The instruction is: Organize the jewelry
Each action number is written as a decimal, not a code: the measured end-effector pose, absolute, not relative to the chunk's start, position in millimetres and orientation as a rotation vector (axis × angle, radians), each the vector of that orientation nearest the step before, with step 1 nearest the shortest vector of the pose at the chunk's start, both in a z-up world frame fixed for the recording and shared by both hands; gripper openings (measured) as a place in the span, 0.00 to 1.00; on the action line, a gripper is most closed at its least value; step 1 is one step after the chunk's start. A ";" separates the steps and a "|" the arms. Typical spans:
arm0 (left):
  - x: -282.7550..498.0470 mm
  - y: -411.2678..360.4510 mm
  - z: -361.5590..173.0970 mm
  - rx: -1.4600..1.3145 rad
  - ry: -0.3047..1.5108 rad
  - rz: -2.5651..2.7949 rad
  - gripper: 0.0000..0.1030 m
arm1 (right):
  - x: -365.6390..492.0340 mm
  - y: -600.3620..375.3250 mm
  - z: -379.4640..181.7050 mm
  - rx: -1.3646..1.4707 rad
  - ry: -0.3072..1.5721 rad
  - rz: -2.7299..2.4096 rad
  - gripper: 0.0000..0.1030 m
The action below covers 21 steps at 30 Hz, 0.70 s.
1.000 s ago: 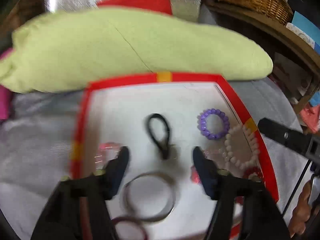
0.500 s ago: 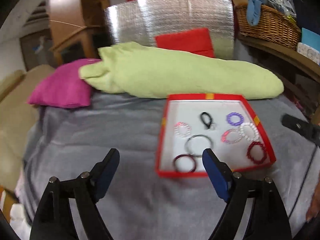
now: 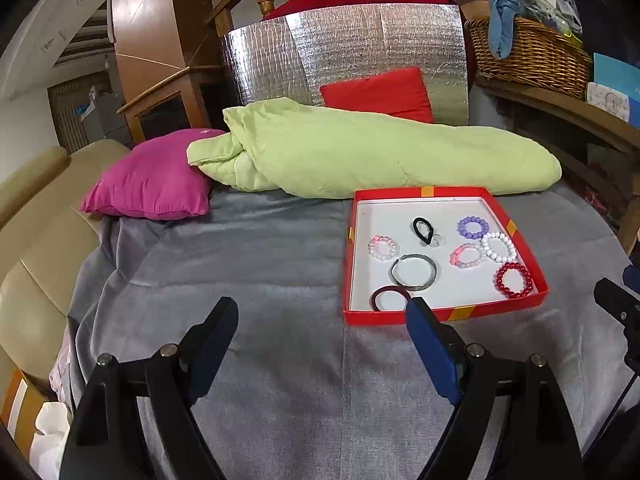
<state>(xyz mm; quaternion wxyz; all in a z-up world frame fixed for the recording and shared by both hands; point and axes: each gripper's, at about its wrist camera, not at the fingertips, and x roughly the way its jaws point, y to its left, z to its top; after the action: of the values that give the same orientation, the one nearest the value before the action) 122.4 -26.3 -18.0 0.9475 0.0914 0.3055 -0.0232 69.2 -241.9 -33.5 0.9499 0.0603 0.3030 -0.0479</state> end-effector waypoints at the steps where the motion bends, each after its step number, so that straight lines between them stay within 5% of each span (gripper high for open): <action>1: 123.2 -25.6 -19.3 0.183 0.625 -0.048 0.84 | 70.7 -238.9 -33.2 0.113 0.614 -0.097 0.67; 21: 132.9 -25.7 -34.0 0.148 0.613 -0.002 0.84 | 91.8 -245.7 -57.8 0.177 0.697 -0.120 0.67</action>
<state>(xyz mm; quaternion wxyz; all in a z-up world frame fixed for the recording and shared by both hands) 132.9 -25.7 -34.0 0.9507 0.0727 0.3013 -0.0009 91.8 -245.7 -57.8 0.9343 0.0866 0.3408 -0.0587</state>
